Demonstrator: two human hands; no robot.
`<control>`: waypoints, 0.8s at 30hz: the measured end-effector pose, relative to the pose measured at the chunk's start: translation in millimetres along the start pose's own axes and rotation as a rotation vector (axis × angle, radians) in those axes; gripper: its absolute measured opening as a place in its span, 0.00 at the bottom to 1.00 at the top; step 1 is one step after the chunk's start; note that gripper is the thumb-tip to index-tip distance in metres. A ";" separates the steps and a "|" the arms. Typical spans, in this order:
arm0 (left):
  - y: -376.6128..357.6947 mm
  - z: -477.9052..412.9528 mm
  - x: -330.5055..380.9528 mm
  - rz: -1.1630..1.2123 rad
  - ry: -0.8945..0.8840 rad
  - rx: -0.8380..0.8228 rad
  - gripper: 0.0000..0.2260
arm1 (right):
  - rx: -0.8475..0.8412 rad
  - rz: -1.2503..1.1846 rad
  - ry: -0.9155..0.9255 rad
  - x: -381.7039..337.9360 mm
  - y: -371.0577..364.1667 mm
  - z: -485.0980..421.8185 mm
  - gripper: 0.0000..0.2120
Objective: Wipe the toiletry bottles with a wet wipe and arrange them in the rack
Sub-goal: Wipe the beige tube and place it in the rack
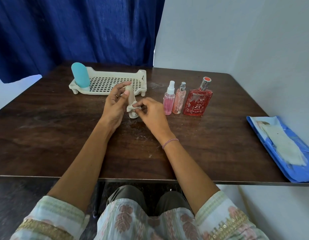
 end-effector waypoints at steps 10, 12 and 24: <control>1.2 1.5 -0.8 -0.027 -0.019 0.011 0.09 | -0.034 0.056 0.020 -1.7 -5.6 3.1 0.06; 0.3 2.0 -0.1 -0.007 -0.012 0.020 0.09 | -0.097 0.130 0.004 3.3 -13.4 2.8 0.06; -0.1 -0.6 -3.6 -0.016 -0.035 -0.020 0.13 | -0.093 0.126 0.008 -2.0 -13.0 2.1 0.06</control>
Point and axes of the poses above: each hand's wrist, its own z-axis away from the middle knuckle, its own y-axis out of the back of the hand, x = y × z, the point moved 8 cm from there along -z, towards the middle knuckle, and after that the axes turned 10 degrees about -y, right-handed, at the moved point
